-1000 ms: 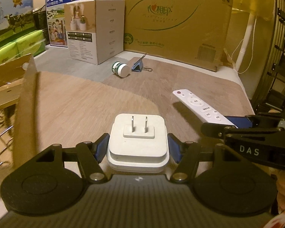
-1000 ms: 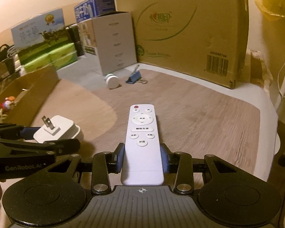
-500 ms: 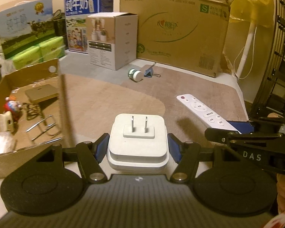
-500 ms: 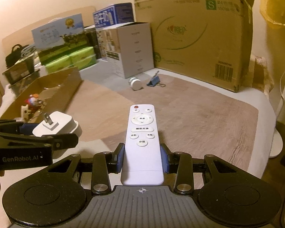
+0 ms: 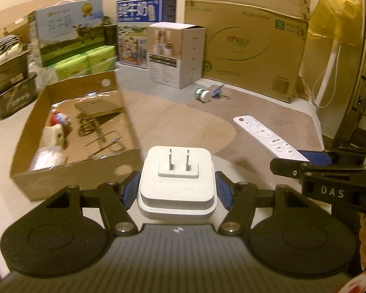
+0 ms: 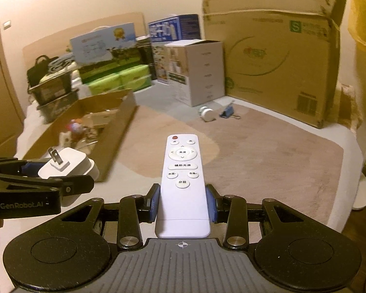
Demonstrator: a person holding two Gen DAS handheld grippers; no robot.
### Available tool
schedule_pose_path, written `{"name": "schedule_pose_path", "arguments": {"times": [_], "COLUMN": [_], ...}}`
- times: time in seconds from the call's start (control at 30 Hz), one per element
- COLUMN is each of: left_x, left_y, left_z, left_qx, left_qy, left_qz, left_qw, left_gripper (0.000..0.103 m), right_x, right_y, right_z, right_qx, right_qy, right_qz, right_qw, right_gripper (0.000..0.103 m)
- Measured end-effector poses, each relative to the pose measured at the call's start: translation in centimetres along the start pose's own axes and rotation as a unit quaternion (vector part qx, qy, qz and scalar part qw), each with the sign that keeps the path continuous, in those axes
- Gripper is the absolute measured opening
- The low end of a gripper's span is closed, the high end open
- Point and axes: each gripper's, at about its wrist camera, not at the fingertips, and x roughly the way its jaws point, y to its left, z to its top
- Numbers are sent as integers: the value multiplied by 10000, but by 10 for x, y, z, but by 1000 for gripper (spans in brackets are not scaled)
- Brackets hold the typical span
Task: Organize rigid objects
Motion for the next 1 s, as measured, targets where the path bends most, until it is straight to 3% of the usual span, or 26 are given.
{"name": "schedule_pose_path", "arguments": {"times": [0.43, 1.0], "left_x": [-39, -54], "left_y": [57, 104], "left_z": [-19, -27], "left_qx": [-335, -743], "left_qy": [-68, -127], "left_qz": [349, 636], "left_qw": [9988, 9951], "left_gripper": [62, 62], "right_x": [3, 17], "right_y": [60, 108], "right_z": [-3, 0], "right_qx": [-215, -517], "right_qy": [-22, 60], "right_qz": [322, 667], "right_qw": [9992, 9964], "right_gripper": [39, 39]}}
